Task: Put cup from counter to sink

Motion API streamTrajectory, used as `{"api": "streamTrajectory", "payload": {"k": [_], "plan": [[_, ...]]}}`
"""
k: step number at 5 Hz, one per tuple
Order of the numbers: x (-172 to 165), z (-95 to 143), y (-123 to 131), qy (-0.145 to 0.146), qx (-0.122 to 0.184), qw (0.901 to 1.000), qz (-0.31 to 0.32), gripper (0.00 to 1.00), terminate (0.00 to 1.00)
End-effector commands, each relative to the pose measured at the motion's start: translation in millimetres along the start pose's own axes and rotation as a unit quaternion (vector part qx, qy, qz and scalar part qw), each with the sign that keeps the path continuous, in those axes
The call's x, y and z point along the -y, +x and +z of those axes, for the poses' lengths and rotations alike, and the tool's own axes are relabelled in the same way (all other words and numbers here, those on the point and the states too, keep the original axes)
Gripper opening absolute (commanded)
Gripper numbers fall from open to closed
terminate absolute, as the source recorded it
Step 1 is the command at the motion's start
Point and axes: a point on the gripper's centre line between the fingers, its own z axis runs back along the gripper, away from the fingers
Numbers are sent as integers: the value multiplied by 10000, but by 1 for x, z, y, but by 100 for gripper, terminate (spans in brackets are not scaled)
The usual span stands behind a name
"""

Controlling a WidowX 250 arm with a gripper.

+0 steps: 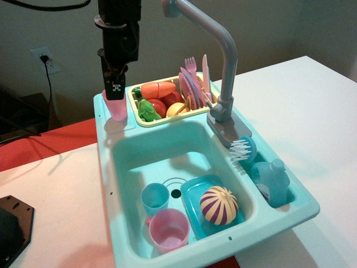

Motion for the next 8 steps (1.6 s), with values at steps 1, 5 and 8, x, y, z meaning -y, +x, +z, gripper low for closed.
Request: {"api": "streamTrajectory", "payload": {"k": [1, 5, 8], "plan": [[0, 0, 0, 0, 0, 10000, 0, 100, 0], [0, -24, 17, 194, 62, 9997, 108, 0, 0], [5, -24, 13, 236, 161, 9996, 93, 0, 0]]}}
